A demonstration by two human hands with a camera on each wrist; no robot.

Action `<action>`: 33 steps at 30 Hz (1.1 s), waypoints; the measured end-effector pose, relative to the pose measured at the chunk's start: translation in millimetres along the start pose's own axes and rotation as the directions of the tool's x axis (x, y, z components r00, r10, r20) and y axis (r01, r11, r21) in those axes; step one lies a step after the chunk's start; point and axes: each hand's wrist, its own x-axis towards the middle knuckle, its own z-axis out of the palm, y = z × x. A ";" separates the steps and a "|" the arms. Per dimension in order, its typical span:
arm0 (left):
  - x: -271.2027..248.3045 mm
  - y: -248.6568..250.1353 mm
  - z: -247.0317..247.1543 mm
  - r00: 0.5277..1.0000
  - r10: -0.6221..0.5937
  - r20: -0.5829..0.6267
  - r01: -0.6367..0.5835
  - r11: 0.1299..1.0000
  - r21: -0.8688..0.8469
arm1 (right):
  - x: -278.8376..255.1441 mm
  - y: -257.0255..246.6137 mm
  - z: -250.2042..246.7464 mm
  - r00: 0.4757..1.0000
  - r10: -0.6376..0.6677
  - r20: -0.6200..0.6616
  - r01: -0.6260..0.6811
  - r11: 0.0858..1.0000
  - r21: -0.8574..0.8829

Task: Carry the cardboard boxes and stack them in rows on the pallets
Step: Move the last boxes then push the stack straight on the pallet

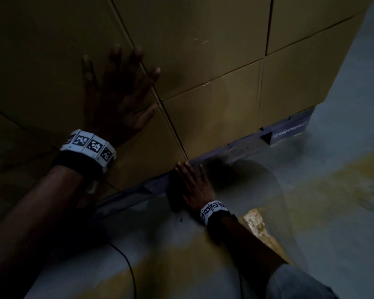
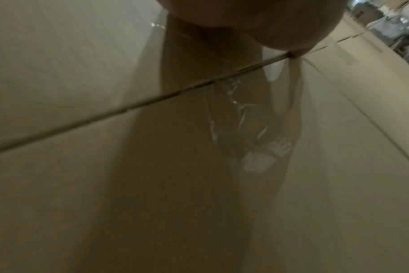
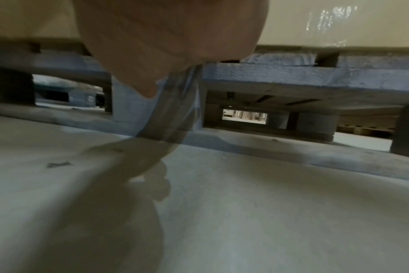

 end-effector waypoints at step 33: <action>1.7 -13.0 34.6 0.988 0.019 -0.156 -0.012 0.999 0.044 | 14.8 11.6 12.0 0.997 -0.046 -0.062 0.045 0.999 -0.017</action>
